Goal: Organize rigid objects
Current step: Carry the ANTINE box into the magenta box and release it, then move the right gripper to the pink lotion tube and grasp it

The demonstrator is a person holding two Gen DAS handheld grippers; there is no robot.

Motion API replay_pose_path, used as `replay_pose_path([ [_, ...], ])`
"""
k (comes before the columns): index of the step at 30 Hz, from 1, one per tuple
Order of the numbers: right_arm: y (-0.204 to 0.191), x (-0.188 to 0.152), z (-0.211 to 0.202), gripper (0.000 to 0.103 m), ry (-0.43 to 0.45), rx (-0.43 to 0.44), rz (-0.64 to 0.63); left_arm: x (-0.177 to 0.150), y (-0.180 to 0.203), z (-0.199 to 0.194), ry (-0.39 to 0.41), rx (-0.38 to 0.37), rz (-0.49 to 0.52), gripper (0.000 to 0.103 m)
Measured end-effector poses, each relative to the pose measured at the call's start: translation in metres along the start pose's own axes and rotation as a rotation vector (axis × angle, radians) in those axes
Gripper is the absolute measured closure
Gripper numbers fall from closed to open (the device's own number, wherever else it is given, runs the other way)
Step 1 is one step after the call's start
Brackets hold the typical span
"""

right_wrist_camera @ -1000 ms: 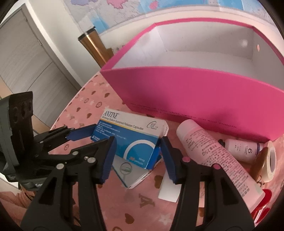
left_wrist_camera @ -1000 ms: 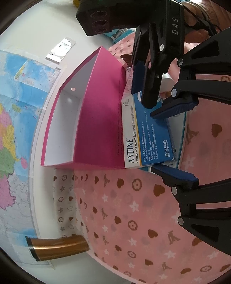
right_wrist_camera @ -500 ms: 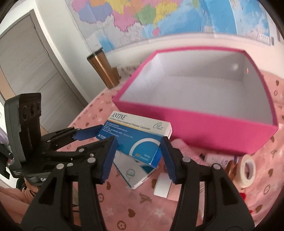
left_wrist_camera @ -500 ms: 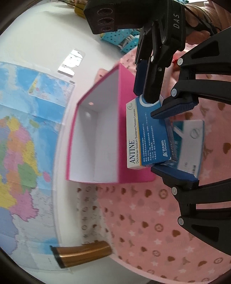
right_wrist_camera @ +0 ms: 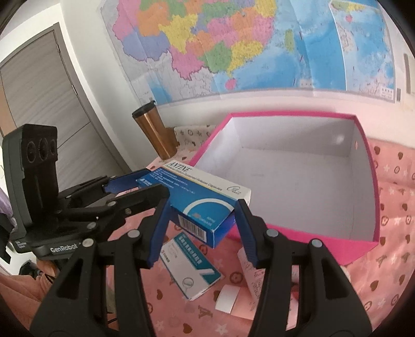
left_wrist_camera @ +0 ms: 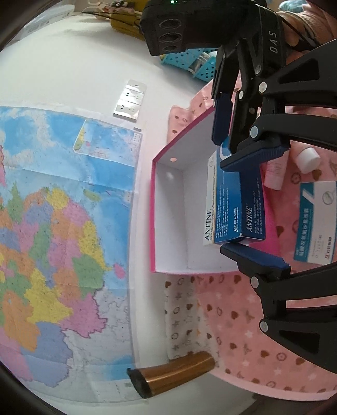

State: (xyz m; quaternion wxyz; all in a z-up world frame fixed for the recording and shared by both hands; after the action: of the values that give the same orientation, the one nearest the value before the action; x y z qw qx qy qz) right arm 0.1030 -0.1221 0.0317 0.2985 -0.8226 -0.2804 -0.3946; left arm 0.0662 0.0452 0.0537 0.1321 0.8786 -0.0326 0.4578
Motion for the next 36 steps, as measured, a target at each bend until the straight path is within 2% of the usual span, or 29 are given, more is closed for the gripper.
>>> replay_pose_path([
  [11,0.022,0.026,0.019,0.049,0.031,-0.019,-0.026,0.016,-0.013,0.032,0.017,0.013,-0.006,0.045],
  [17,0.043,0.028,0.052,0.049,-0.025,-0.024,0.001,0.012,-0.029,0.066,-0.034,0.037,-0.029,0.045],
  [20,0.051,0.023,0.070,0.050,-0.067,0.000,0.020,0.006,-0.036,0.081,-0.061,0.070,-0.030,0.049],
  [24,0.057,0.016,0.089,0.050,-0.135,0.003,0.045,0.002,-0.040,0.084,-0.063,0.108,-0.031,0.049],
  [29,0.056,0.010,0.070,0.050,-0.119,0.006,0.060,0.000,-0.027,0.061,-0.008,0.124,0.013,0.048],
  [33,0.057,0.003,0.034,0.049,-0.080,-0.014,0.071,-0.004,-0.010,0.040,0.034,0.072,0.048,0.038],
  [36,0.059,-0.012,0.002,0.046,-0.056,-0.048,0.076,-0.013,0.005,0.032,0.030,0.011,0.077,0.035],
])
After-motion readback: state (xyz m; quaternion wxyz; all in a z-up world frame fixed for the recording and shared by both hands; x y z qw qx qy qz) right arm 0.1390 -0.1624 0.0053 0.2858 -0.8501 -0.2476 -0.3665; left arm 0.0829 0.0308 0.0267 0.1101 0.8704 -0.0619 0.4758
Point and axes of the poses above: each gripper's, at about its wrist camera, not at the fingertips, and z roughly the way its jaws point, y to its right, x to its top, the point moved 2 cm from there along z, roughly the way its jaws point, and after that the axes turned 3 degrees about -z, right-handed, at the moved point
